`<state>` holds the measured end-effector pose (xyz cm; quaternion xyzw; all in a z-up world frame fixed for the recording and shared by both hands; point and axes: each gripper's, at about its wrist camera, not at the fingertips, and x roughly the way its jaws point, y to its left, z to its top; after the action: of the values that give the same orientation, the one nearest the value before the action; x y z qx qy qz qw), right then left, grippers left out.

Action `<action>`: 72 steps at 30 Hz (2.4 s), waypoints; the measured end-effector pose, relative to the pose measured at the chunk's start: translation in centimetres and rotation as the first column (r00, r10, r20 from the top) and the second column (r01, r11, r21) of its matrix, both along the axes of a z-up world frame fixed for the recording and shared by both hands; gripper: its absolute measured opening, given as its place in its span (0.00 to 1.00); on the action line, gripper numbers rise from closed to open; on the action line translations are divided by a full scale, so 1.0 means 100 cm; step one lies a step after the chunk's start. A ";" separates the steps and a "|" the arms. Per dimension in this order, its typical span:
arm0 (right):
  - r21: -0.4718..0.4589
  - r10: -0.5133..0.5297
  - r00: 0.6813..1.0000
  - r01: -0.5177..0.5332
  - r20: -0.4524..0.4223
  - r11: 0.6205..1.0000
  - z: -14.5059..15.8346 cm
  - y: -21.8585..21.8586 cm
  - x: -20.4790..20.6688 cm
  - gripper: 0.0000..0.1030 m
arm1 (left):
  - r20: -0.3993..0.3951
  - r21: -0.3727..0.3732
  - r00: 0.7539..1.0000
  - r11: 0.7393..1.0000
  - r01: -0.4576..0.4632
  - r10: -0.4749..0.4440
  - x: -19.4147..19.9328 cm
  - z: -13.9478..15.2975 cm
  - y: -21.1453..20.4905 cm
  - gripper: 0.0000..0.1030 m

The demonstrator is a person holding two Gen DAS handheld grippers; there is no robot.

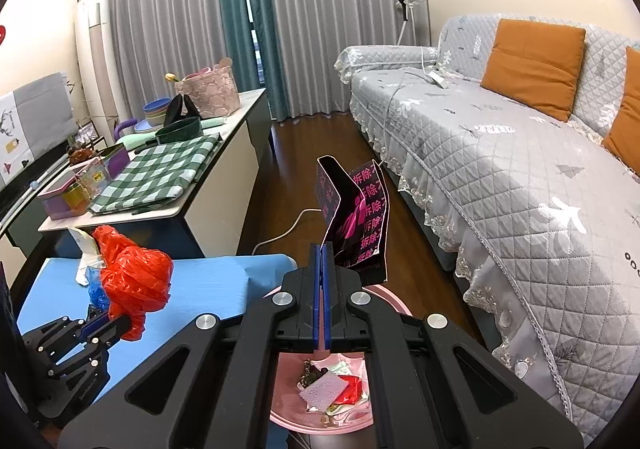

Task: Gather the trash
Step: 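Carry the red bag and pink packet in both tools over the pink bin, then open both tools to drop the red bag and packet into the bin, then move both open tools back over the black items on the table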

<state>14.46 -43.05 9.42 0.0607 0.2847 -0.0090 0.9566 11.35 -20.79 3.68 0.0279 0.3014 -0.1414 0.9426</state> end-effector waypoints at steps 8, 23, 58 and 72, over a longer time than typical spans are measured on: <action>-0.002 -0.019 1.000 0.019 -0.023 1.000 -0.008 -0.008 0.006 0.01 | -0.006 0.002 0.999 0.999 0.040 -0.040 0.009 -0.005 -0.020 0.12; 0.004 -0.082 0.994 0.082 -0.076 0.997 -0.022 -0.029 0.019 0.01 | -0.047 0.035 0.990 0.990 0.135 -0.133 0.028 -0.029 -0.071 0.12; 0.035 -0.079 0.995 0.081 -0.064 0.996 -0.019 -0.020 0.024 0.49 | -0.069 0.035 0.989 0.991 0.132 -0.129 0.017 -0.014 -0.049 0.28; 0.018 -0.007 1.000 0.008 -0.007 1.000 -0.002 0.024 0.017 0.49 | -0.029 0.040 1.000 0.999 0.009 -0.008 -0.011 0.010 0.039 0.28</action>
<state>16.20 -40.66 9.19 0.0703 0.2877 -0.0102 0.9551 10.22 -16.88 4.70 0.0461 0.3174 -0.1396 0.9368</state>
